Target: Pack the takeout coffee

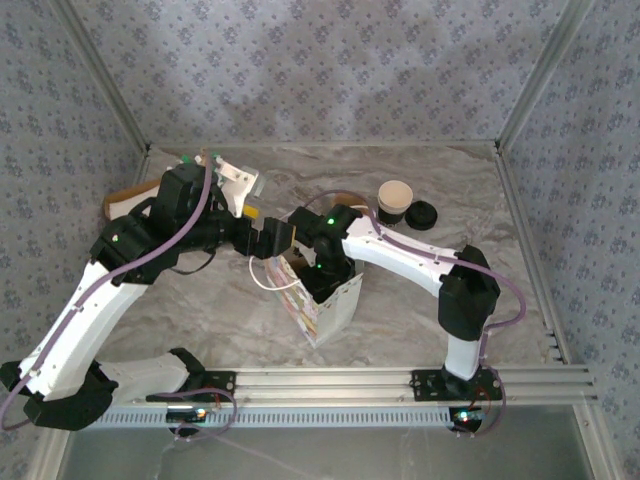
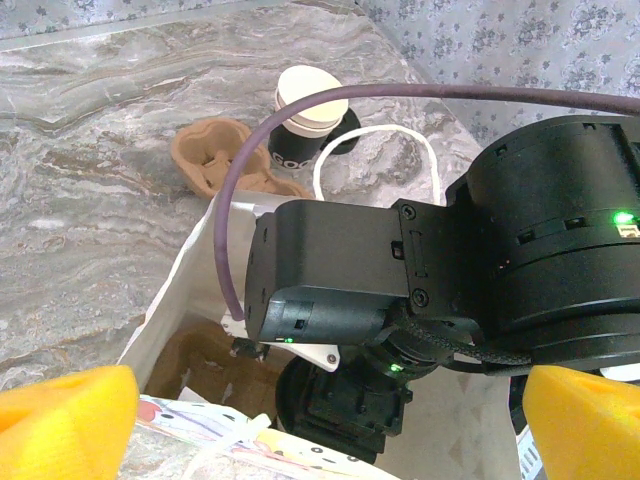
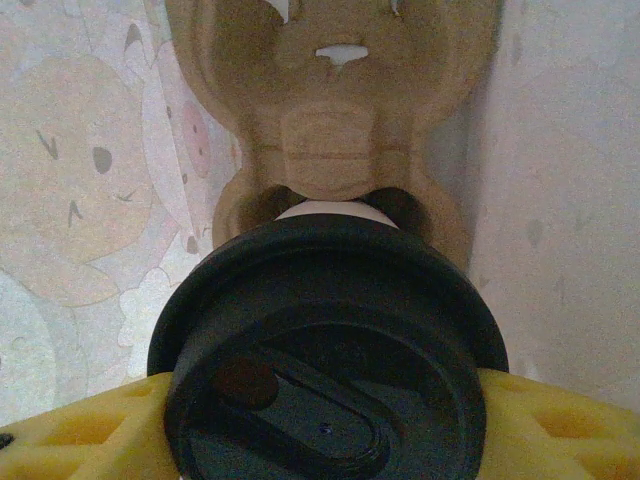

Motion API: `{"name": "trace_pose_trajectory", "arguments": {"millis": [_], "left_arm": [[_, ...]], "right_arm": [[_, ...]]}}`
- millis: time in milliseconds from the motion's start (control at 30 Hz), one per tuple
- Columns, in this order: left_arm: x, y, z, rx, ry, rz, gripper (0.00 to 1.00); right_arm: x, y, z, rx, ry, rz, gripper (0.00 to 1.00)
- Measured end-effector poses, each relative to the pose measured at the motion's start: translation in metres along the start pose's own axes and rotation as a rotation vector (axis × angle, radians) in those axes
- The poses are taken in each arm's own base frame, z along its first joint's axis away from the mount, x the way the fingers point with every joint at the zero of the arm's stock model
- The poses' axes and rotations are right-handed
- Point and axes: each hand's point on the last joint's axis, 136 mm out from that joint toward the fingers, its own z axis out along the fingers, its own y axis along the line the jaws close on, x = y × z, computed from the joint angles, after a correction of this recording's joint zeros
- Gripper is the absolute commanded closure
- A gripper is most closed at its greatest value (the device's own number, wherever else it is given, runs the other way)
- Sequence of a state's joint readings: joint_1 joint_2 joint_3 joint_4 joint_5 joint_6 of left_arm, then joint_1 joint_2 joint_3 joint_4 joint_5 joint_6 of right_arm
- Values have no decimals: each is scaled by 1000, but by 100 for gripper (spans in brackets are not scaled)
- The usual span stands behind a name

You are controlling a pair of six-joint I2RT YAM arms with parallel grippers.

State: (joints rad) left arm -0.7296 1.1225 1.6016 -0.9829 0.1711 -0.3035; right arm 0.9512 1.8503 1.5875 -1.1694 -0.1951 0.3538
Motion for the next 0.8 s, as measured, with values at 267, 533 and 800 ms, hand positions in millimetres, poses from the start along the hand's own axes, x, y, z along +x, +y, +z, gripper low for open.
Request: {"name": "trace_pose_trajectory", "arguments": {"millis": [267,533,800], "left_arm": [[0,0,0,0,0,0,1],[-1,0,1,2,-7,1,1],[1,1,3,0,-1,0,1]], "right_arm": [[0,0,-1,-1,-1,0,29],[-4,0,-3,15,-13,-4,22],[-3,1,-5,23,-15,-8,20]]}}
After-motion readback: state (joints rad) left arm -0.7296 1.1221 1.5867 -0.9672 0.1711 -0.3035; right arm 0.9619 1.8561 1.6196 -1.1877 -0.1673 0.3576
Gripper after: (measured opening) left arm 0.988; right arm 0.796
